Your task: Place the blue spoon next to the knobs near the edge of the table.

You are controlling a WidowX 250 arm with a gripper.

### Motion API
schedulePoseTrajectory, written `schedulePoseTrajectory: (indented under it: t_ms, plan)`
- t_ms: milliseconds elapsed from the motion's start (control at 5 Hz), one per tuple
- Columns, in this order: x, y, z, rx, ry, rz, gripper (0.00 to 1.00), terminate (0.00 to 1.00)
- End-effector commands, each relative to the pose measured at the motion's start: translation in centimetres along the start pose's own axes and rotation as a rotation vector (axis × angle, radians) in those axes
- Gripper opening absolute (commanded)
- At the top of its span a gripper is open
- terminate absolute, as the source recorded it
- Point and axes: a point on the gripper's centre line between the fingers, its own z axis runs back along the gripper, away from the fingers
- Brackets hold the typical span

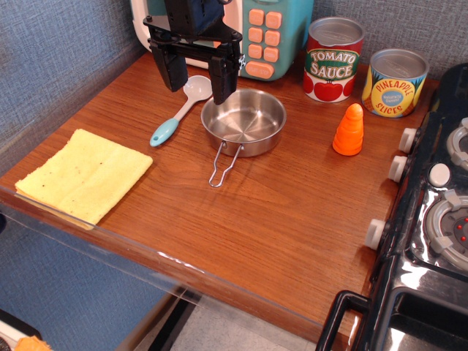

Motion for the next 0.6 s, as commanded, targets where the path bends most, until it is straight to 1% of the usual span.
schedulePoseTrajectory:
  t_ms: [0,200,400]
  plan:
    - [0.0,0.0,0.0,0.0,0.0,0.0,1.0,0.0]
    - [-0.1,2.2,-0.7,0.009,-0.004,0.048,1.0,0.0]
    - [-0.7,5.1,-2.1,0.046,-0.014,0.113,1.0,0.0]
